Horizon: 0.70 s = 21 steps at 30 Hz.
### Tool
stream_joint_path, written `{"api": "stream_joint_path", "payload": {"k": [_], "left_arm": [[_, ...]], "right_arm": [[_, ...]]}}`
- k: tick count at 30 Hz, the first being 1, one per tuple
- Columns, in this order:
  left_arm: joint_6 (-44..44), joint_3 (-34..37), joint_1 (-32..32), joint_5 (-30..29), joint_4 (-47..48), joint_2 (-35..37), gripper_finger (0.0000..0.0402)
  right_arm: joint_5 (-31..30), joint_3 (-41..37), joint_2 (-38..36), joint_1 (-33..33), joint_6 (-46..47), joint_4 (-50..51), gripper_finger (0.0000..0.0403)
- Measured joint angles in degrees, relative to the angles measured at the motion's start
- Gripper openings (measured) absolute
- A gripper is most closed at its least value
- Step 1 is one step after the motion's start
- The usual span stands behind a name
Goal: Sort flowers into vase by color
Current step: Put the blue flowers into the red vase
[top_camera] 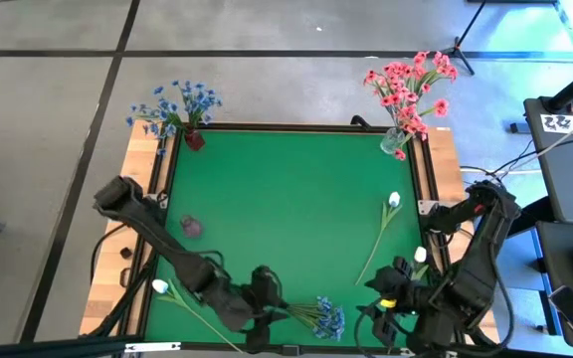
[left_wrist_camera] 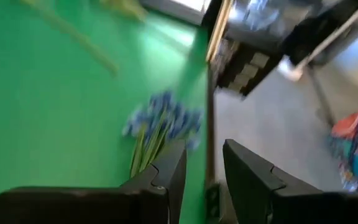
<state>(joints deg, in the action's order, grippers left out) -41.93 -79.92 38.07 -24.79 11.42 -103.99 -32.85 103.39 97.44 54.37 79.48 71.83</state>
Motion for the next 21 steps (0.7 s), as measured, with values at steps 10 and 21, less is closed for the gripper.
{"api": "stream_joint_path", "payload": {"k": [10,21], "left_arm": [[9.7,0.0,-0.6,3.6,1.6,-11.1,0.0134],[14.2,0.0,-4.1,4.1,1.7,-16.6,0.0163]], "right_arm": [[2.5,0.0,0.3,-4.0,0.0,-4.2,0.0285],[2.5,0.0,0.3,-5.4,1.4,-6.3,0.0285]]}}
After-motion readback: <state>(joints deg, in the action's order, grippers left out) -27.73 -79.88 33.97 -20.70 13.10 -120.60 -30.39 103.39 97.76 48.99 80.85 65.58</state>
